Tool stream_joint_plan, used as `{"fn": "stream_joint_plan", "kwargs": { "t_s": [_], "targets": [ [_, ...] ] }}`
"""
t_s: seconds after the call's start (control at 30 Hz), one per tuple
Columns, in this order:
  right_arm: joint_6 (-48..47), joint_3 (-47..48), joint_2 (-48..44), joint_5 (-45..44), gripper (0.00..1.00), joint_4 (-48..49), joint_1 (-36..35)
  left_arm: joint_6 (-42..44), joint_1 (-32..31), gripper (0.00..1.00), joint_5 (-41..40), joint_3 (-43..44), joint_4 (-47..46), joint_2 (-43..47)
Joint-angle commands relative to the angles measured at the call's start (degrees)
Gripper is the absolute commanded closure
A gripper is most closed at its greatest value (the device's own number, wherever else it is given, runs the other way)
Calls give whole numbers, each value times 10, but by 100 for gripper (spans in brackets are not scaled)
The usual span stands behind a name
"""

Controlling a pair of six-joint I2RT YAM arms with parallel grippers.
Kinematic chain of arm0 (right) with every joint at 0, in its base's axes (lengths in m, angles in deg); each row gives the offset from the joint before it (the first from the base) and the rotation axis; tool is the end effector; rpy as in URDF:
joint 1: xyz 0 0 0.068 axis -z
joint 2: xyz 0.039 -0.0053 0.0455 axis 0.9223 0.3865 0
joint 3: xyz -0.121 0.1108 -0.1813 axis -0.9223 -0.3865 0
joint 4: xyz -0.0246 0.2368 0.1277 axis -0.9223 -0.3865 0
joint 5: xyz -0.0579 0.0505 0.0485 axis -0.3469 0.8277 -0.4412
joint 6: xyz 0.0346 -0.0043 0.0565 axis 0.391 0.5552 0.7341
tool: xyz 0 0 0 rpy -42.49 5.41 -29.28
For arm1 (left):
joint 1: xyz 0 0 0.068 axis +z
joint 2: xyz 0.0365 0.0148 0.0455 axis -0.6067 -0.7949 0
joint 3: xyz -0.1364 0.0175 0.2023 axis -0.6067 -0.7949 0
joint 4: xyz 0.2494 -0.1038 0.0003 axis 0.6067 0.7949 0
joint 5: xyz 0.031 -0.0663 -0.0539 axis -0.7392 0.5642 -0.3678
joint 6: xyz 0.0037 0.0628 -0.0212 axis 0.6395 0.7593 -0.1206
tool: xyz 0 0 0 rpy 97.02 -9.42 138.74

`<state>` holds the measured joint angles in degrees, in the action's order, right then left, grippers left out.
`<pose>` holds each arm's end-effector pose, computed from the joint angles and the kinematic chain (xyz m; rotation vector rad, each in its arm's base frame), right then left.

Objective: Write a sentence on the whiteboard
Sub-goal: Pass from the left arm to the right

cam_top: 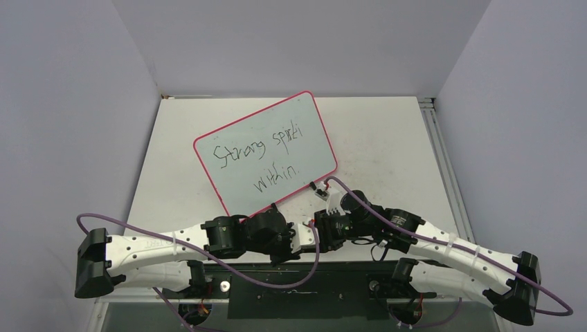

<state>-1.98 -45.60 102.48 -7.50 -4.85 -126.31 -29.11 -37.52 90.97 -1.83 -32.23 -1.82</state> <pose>0.0987 0.2122 0.2381 -0.5965 2.5263 1.4114 0.0617 -0.2578 0.2224 1.5565 1.8242 -0.8072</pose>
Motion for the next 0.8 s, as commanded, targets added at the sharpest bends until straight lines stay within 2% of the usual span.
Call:
{"fn": "stream_joint_plan", "kwargs": {
  "t_s": [0.0, 0.53, 0.63, 0.77],
  "targets": [
    [17, -4, -16, 21, 76, 41, -11, -9, 8, 100, -17, 27, -16, -4],
    [19, -8, -19, 40, 74, 45, -13, -3, 14, 100, -7, 26, -10, 4],
    [20, -8, -19, 42, 75, 49, -14, -3, 14, 100, -6, 25, -10, 3],
    [21, -8, -22, 39, 84, 49, -16, -2, 14, 100, -5, 25, -9, 4]
  ]
}}
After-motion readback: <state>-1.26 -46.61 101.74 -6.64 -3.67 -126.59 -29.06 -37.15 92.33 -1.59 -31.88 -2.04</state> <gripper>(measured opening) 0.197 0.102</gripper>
